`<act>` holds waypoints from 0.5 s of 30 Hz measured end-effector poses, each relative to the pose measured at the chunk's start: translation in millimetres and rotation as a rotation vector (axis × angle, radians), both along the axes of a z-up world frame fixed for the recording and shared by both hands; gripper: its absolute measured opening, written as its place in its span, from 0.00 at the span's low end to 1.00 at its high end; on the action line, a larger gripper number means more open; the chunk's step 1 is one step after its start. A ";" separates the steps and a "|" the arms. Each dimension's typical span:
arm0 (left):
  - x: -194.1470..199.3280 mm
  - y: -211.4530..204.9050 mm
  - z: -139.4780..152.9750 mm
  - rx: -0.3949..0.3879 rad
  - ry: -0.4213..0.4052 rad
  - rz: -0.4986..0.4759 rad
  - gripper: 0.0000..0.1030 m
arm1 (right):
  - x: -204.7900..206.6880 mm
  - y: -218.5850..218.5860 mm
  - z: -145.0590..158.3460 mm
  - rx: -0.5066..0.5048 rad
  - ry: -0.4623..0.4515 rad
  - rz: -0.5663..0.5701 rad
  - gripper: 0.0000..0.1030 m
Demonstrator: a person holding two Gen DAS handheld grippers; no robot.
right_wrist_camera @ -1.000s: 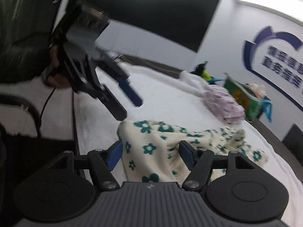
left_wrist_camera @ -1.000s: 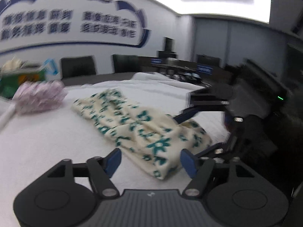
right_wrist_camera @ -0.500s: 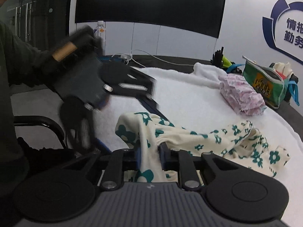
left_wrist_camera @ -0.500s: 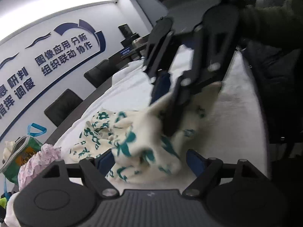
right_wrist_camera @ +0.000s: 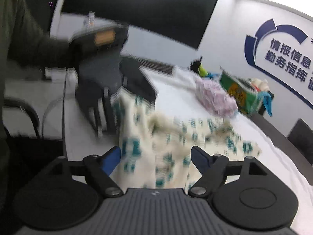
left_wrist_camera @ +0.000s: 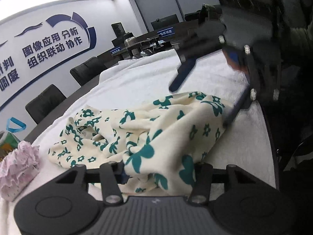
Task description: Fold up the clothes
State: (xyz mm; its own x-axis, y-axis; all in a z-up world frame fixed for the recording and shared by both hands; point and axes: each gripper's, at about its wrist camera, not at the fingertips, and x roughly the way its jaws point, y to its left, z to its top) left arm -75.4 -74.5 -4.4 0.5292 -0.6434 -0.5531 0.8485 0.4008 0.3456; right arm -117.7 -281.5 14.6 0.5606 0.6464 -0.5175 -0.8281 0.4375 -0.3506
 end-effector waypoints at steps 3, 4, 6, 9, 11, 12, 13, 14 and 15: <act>-0.8 1.4 2.0 -0.011 0.011 0.004 0.41 | 0.0 8.0 -17.0 -0.050 -0.059 -0.002 0.77; -1.2 2.7 3.4 -0.016 0.017 0.009 0.38 | 1.8 10.5 -20.1 -0.054 -0.066 -0.002 0.67; -2.9 5.9 7.1 -0.026 0.035 0.022 0.26 | 13.6 14.3 -18.9 -0.038 0.010 -0.004 0.36; -15.6 15.3 15.1 -0.043 0.056 0.014 0.21 | 19.1 14.0 -6.5 -0.002 0.090 -0.013 0.21; -26.1 24.3 22.8 -0.062 0.108 -0.013 0.21 | 15.0 9.4 4.9 0.022 0.158 0.038 0.19; -32.6 29.6 26.7 -0.077 0.138 -0.027 0.21 | 11.1 5.9 10.1 0.038 0.194 0.070 0.19; -35.8 34.3 29.1 -0.100 0.176 -0.023 0.21 | 7.1 2.5 15.4 0.055 0.231 0.103 0.19; -30.3 38.7 28.6 -0.146 0.250 0.020 0.21 | 4.9 -1.0 19.2 0.075 0.272 0.129 0.19; -24.8 43.0 28.2 -0.192 0.324 0.063 0.21 | 2.7 -2.3 20.9 0.086 0.280 0.131 0.19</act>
